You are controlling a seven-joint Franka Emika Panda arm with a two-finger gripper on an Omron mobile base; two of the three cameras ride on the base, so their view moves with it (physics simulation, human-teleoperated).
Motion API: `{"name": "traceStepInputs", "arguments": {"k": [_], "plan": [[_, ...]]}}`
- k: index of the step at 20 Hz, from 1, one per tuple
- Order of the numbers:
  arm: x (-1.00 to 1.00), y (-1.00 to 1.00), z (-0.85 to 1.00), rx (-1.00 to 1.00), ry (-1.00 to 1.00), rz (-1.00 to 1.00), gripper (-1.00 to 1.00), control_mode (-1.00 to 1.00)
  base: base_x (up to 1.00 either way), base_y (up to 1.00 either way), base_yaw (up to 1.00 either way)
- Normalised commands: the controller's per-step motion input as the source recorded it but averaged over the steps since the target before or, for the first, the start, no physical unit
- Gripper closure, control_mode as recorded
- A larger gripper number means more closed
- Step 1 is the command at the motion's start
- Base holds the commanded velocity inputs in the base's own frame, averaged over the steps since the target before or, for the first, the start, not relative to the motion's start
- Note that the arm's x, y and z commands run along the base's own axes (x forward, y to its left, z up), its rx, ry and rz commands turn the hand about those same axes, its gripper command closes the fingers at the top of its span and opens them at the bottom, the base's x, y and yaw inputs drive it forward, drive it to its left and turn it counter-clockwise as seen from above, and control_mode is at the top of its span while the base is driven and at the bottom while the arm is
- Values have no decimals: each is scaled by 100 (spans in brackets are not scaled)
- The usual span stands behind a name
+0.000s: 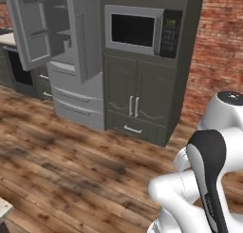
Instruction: Gather the avocado and squash from the fridge and place them on a tray on the dining counter. Then gather the chicken drumsticks from the fridge and place them on the other tray.
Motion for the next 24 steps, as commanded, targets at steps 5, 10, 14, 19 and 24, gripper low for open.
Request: {"name": "traceStepInputs", "arguments": {"k": [5,10,14,19,24], "plan": [[0,0,0,0,0,0,-100,100,100,0,13],[0,0,0,0,0,0,-100,100,100,0,11],[0,0,0,0,0,0,-100,100,94,1,10],[0,0,0,0,0,0,-100,100,77,17,7],[0,0,0,0,0,0,-100,100,47,35,3]]}}
